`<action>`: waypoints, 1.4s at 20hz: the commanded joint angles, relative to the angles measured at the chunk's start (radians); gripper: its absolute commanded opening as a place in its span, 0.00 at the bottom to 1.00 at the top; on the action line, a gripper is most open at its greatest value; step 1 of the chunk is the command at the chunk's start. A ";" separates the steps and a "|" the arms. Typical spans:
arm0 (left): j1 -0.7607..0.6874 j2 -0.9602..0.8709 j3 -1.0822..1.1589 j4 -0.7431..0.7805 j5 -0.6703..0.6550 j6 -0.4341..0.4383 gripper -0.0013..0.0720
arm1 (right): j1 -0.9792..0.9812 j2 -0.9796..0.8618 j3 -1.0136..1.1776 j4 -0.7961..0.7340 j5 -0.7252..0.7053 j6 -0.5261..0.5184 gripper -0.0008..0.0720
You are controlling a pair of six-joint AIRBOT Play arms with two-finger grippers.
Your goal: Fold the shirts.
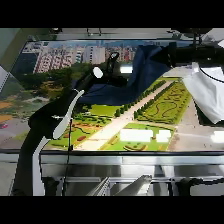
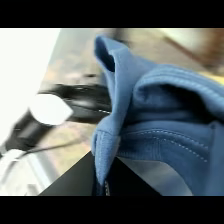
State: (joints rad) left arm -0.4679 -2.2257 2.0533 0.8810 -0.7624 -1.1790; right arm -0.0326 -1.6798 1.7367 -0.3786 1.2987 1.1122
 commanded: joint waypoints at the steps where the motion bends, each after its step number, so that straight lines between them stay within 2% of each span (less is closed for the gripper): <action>1: -0.020 -0.012 -0.004 -0.021 0.021 0.000 0.05 | 0.119 0.012 0.026 0.042 -0.051 0.003 0.03; 4: -0.008 -0.008 -0.004 -0.020 -0.043 0.000 0.05 | 0.177 0.000 0.026 0.031 -0.092 0.003 0.03; 7: 0.050 0.042 -0.004 -0.016 -0.206 0.000 0.05 | 0.186 -0.028 0.026 0.028 -0.095 0.019 0.03; 11: 0.242 0.185 -0.004 -0.009 -0.549 -0.014 0.03 | 0.201 -0.062 0.026 0.014 -0.111 0.030 0.03; 14: 0.441 0.306 -0.004 -0.010 -0.731 -0.098 0.03 | 0.283 -0.087 0.026 0.017 -0.222 0.022 0.03; 19: 0.702 0.451 -0.062 -0.020 -0.742 -0.139 0.03 | 0.497 -0.183 0.036 0.017 -0.501 -0.018 0.03; 22: 0.771 0.498 -0.173 -0.020 -0.733 -0.132 0.03 | 0.615 -0.351 0.163 0.084 -0.642 -0.049 0.04; 23: 0.780 0.507 -0.215 -0.020 -0.731 -0.119 0.03 | 0.651 -0.425 0.232 0.150 -0.661 -0.080 0.37; 24: 0.782 0.509 -0.250 -0.020 -0.732 -0.103 0.03 | 0.681 -0.492 0.302 0.232 -0.663 -0.125 0.87; 25: 0.782 0.508 -0.284 -0.019 -0.730 -0.091 0.03 | 0.701 -0.534 0.348 0.299 -0.663 -0.168 0.92; 27: 0.782 0.508 -0.334 -0.020 -0.734 -0.074 0.03 | 0.719 -0.547 0.355 0.356 -0.657 -0.230 0.91; 28: 0.782 0.508 -0.346 -0.020 -0.734 -0.069 0.03 | 0.717 -0.542 0.355 0.357 -0.636 -0.230 0.79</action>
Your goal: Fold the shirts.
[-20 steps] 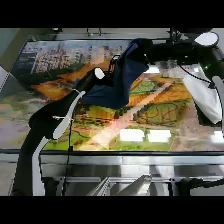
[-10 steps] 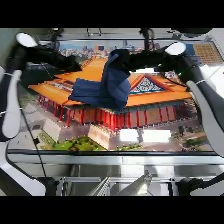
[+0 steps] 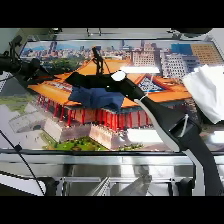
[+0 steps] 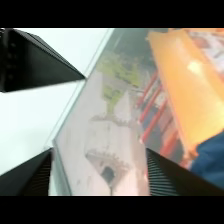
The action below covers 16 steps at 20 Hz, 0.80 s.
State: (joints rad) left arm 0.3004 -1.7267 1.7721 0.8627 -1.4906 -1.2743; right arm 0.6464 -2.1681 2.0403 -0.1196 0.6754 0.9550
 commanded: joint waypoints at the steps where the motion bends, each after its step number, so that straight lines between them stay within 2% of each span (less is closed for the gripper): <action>1: 0.014 0.010 -0.069 -0.002 -0.006 0.029 0.03 | 0.029 -0.046 0.051 0.098 0.024 -0.073 0.60; 2: 0.014 0.010 -0.069 -0.002 -0.006 0.029 0.03 | 0.014 -0.034 0.051 0.098 0.070 -0.072 0.46; 4: 0.014 0.010 -0.068 -0.002 -0.013 0.028 0.03 | -0.029 -0.001 0.044 0.094 0.145 -0.042 0.09; 5: 0.014 0.010 -0.068 -0.002 -0.023 0.028 0.03 | -0.055 0.019 0.036 0.057 0.163 -0.006 0.03; 9: 0.015 0.016 -0.070 0.001 -0.066 0.029 0.03 | -0.205 0.118 0.003 -0.346 0.311 0.370 0.03; 11: 0.017 0.063 -0.118 -0.001 -0.048 0.048 0.03 | -0.295 0.162 -0.005 -0.500 0.441 0.492 0.03; 13: 0.020 0.158 -0.243 -0.002 -0.010 0.076 0.03 | -0.375 0.201 -0.031 -0.564 0.589 0.523 0.03; 16: 0.035 0.352 -0.512 -0.002 0.072 0.108 0.03 | -0.466 0.252 -0.126 -0.573 0.774 0.488 0.03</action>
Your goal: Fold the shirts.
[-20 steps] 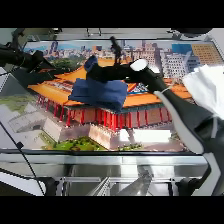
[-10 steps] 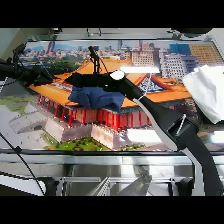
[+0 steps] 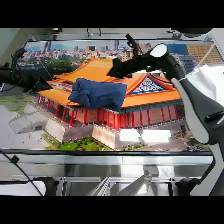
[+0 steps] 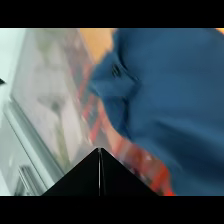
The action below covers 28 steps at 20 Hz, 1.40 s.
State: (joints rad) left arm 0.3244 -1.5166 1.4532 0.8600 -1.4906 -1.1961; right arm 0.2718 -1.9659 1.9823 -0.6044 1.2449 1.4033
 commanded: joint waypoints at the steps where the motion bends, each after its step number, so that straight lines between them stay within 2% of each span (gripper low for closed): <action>1: 0.019 0.203 -0.275 -0.010 0.089 0.029 0.03 | -0.113 0.082 -0.132 -0.089 0.191 0.032 0.03; 5: 0.071 0.440 -0.572 -0.233 0.105 0.079 0.03 | -0.165 0.276 -0.502 -0.090 -0.036 -0.021 0.03; 7: 0.077 0.531 -0.660 -0.262 0.102 0.079 0.03 | -0.174 0.330 -0.657 -0.091 -0.162 -0.019 0.03; 8: 0.077 0.569 -0.692 -0.260 0.102 0.079 0.03 | -0.173 0.327 -0.692 -0.088 -0.181 -0.019 0.06; 9: 0.077 0.604 -0.718 -0.260 0.103 0.079 0.03 | -0.172 0.314 -0.707 -0.087 -0.195 -0.019 0.30; 10: 0.077 0.640 -0.742 -0.259 0.104 0.079 0.03 | -0.172 0.290 -0.708 -0.070 -0.201 -0.019 0.74; 11: 0.077 0.670 -0.761 -0.259 0.109 0.079 0.03 | -0.172 0.265 -0.707 -0.031 -0.218 -0.019 0.98; 13: 0.077 0.715 -0.786 -0.259 0.110 0.077 0.03 | -0.167 0.216 -0.707 0.079 -0.278 -0.023 0.98; 17: 0.077 0.765 -0.787 -0.259 0.120 0.077 0.03 | -0.106 0.123 -0.706 0.278 -0.360 -0.153 0.98; 20: 0.077 0.760 -0.787 -0.260 0.131 0.077 0.03 | -0.031 0.070 -0.692 0.295 -0.460 -0.151 0.98; 22: 0.077 0.728 -0.787 -0.260 0.127 0.077 0.03 | 0.008 0.040 -0.654 0.304 -0.487 -0.150 0.88; 23: 0.077 0.709 -0.787 -0.259 0.123 0.078 0.03 | 0.025 0.027 -0.627 0.307 -0.490 -0.147 0.88; 24: 0.077 0.692 -0.787 -0.261 0.121 0.078 0.03 | 0.040 0.018 -0.599 0.319 -0.489 -0.147 0.78; 25: 0.077 0.675 -0.787 -0.261 0.121 0.078 0.03 | 0.055 0.011 -0.566 0.321 -0.489 -0.147 0.55; 27: 0.077 0.652 -0.787 -0.261 0.122 0.079 0.03 | 0.068 0.011 -0.507 0.322 -0.477 -0.138 0.23; 28: 0.077 0.646 -0.787 -0.261 0.123 0.079 0.03 | 0.068 0.013 -0.473 0.321 -0.451 -0.135 0.03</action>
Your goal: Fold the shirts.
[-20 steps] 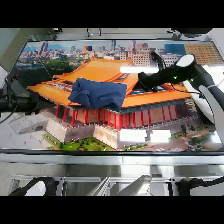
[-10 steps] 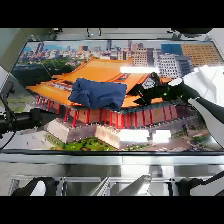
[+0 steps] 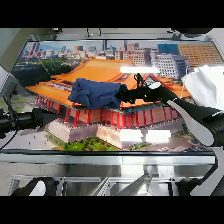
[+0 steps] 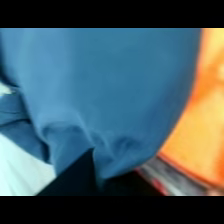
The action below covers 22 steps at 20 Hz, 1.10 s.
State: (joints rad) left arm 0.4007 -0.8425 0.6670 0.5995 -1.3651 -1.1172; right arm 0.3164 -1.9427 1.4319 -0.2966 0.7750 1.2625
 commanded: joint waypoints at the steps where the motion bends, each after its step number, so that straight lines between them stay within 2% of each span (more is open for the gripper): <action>1: 0.001 -0.029 0.000 0.000 -0.002 0.001 0.03 | 0.021 -0.005 0.105 0.013 0.036 0.010 0.03; 3: 0.000 -0.029 0.004 0.000 -0.005 0.002 0.03 | 0.006 0.021 0.148 -0.003 0.053 0.034 0.03; 5: 0.001 -0.029 0.018 0.001 -0.011 0.002 0.03 | -0.036 0.070 0.157 -0.087 0.090 0.100 0.03; 8: -0.004 -0.029 0.042 0.000 -0.025 0.002 0.03 | -0.153 0.179 0.157 -0.371 0.273 0.259 0.03; 11: -0.027 -0.029 0.041 0.001 -0.023 0.002 0.03 | -0.284 0.293 0.151 -0.542 0.513 0.280 0.02; 12: -0.044 -0.029 0.040 0.001 -0.023 0.002 0.03 | -0.332 0.341 0.128 -0.554 0.546 0.280 0.02; 15: -0.103 -0.029 0.040 0.001 -0.014 0.002 0.03 | -0.480 0.531 -0.021 -0.549 0.488 0.279 0.02; 17: -0.153 -0.029 0.040 0.001 0.009 0.001 0.03 | -0.570 0.617 -0.068 -0.549 0.510 0.265 0.03; 20: -0.230 -0.029 0.040 0.001 0.054 -0.006 0.03 | -0.661 0.669 -0.068 -0.535 0.570 0.217 0.03; 22: -0.272 -0.030 0.040 0.001 0.101 -0.009 0.03 | -0.670 0.668 -0.068 -0.446 0.575 0.183 0.03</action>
State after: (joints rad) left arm 0.1898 -0.8715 0.7059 0.5995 -1.3254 -1.1172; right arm -0.3000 -1.3128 1.3781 -0.8135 1.3151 1.4918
